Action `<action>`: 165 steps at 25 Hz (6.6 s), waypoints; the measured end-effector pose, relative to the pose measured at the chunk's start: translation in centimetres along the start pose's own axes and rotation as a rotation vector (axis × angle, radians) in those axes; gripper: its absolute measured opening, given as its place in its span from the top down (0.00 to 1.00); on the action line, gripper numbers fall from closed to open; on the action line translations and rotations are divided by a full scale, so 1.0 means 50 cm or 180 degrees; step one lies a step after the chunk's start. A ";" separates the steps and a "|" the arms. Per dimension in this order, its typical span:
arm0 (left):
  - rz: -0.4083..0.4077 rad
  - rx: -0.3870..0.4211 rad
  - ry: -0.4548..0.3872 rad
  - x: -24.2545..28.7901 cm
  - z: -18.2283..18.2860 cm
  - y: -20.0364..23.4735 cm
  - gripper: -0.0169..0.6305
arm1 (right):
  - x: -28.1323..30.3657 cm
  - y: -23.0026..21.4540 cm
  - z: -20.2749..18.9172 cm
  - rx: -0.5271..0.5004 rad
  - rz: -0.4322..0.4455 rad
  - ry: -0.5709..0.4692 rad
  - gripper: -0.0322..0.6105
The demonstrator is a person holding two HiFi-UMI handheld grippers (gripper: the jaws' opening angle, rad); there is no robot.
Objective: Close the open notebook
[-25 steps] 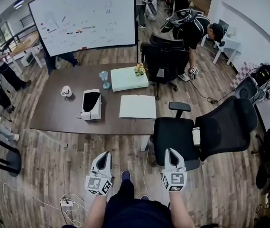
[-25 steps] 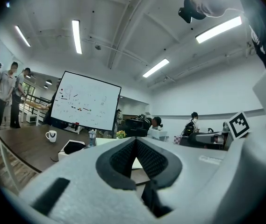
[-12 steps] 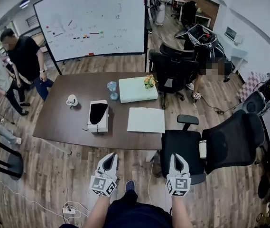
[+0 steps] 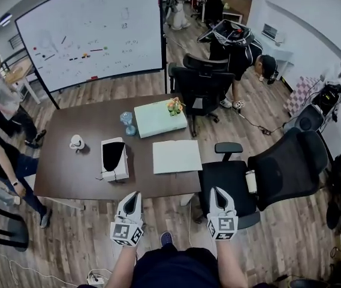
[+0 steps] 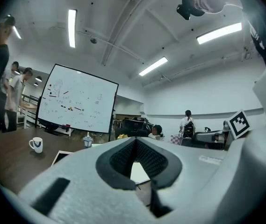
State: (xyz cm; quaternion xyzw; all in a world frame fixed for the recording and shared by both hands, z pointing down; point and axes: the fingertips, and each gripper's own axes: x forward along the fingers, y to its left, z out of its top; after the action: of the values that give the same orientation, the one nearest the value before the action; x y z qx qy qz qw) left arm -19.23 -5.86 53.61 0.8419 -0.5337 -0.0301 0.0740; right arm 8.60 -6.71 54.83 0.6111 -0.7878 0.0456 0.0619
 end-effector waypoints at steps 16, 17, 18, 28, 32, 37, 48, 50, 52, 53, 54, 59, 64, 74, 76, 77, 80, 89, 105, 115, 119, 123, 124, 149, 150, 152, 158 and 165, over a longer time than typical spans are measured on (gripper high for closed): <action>-0.0237 0.0103 0.0068 0.120 0.010 0.033 1.00 | 0.097 -0.040 0.001 0.0078 -0.0202 0.0031 0.93; -0.0225 0.0101 0.0064 0.130 0.009 0.039 1.00 | 0.110 -0.042 0.001 0.0062 -0.0191 0.0032 0.93; -0.0207 0.0097 0.0053 0.141 0.010 0.047 1.00 | 0.125 -0.045 0.001 0.0047 -0.0178 0.0036 0.93; -0.0071 0.0117 -0.0004 0.228 0.015 0.099 1.00 | 0.251 -0.069 -0.010 -0.0035 -0.0046 0.0100 0.93; -0.0061 0.0093 0.0013 0.259 0.007 0.110 1.00 | 0.293 -0.079 -0.008 -0.0076 -0.0001 0.0106 0.93; -0.0096 0.0084 0.0051 0.290 -0.003 0.109 1.00 | 0.332 -0.096 -0.006 -0.0098 0.0011 0.0114 0.93; -0.0048 0.0112 0.0141 0.330 -0.020 0.130 1.00 | 0.439 -0.151 -0.153 -0.0137 0.0089 0.0318 0.93; -0.0024 0.0111 0.0141 0.336 -0.020 0.138 1.00 | 0.453 -0.162 -0.191 -0.0118 0.0093 0.0364 0.93; -0.0008 0.0112 0.0134 0.342 -0.020 0.143 1.00 | 0.465 -0.174 -0.227 -0.0108 0.0099 0.0417 0.93; -0.0005 0.0112 0.0135 0.345 -0.020 0.144 1.00 | 0.469 -0.179 -0.243 -0.0114 0.0103 0.0449 0.93; -0.0006 0.0114 0.0140 0.347 -0.022 0.144 1.00 | 0.473 -0.183 -0.259 -0.0125 0.0106 0.0482 0.93; 0.0011 0.0136 0.0171 0.354 -0.029 0.146 1.00 | 0.487 -0.198 -0.353 -0.0129 0.0099 0.0698 0.94; -0.0005 0.0189 0.0185 0.360 -0.023 0.138 1.00 | 0.485 -0.208 -0.455 -0.0124 0.0184 0.1043 0.94; -0.0064 0.0202 0.0280 0.384 -0.034 0.119 1.00 | 0.484 -0.205 -0.584 -0.0118 0.0383 0.1458 0.94; -0.0075 0.0219 0.0311 0.389 -0.034 0.118 1.00 | 0.482 -0.205 -0.605 -0.0121 0.0434 0.1538 0.94; -0.0074 0.0224 0.0325 0.390 -0.035 0.118 1.00 | 0.482 -0.204 -0.613 -0.0121 0.0459 0.1573 0.94; -0.0066 0.0243 0.0379 0.391 -0.039 0.121 1.00 | 0.485 -0.202 -0.636 -0.0105 0.0494 0.1682 0.94; -0.0027 0.0235 0.0463 0.407 -0.055 0.129 1.00 | 0.505 -0.184 -0.672 -0.0068 0.0671 0.1804 0.93; 0.0001 0.0120 0.0372 0.409 -0.053 0.135 1.00 | 0.506 -0.175 -0.585 -0.0106 0.0731 0.1312 0.94; -0.0026 0.0098 0.0354 0.395 -0.049 0.132 1.00 | 0.509 -0.149 -0.505 -0.0273 0.0803 0.1055 0.94; -0.0060 0.0096 0.0310 0.396 -0.043 0.127 1.00 | 0.516 -0.142 -0.471 -0.0358 0.0833 0.0954 0.94; -0.0050 0.0068 0.0275 0.392 -0.042 0.130 1.00 | 0.523 -0.133 -0.455 -0.0350 0.0853 0.0899 0.94; -0.0050 0.0067 0.0272 0.391 -0.041 0.132 1.00 | 0.524 -0.129 -0.450 -0.0356 0.0861 0.0886 0.94; -0.0050 0.0124 0.0209 0.344 -0.026 0.144 1.00 | 0.534 -0.029 -0.327 -0.0590 0.1103 0.0541 0.94; -0.0047 0.0120 0.0207 0.341 -0.025 0.145 1.00 | 0.534 -0.023 -0.325 -0.0605 0.1117 0.0533 0.93; -0.0045 0.0121 0.0202 0.336 -0.024 0.145 1.00 | 0.533 -0.015 -0.321 -0.0623 0.1138 0.0513 0.94; -0.0042 0.0148 0.0193 0.321 -0.020 0.145 1.00 | 0.527 0.012 -0.307 -0.0636 0.1187 0.0462 0.94; -0.0028 0.0135 0.0189 0.308 -0.018 0.146 1.00 | 0.523 0.052 -0.294 -0.0666 0.1279 0.0427 0.94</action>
State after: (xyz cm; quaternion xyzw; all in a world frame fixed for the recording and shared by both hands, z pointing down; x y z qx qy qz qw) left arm -19.06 -22.77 56.06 0.8462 -0.5280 0.0059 0.0719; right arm 0.30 -28.92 73.38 0.4279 -0.8882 0.0156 0.1669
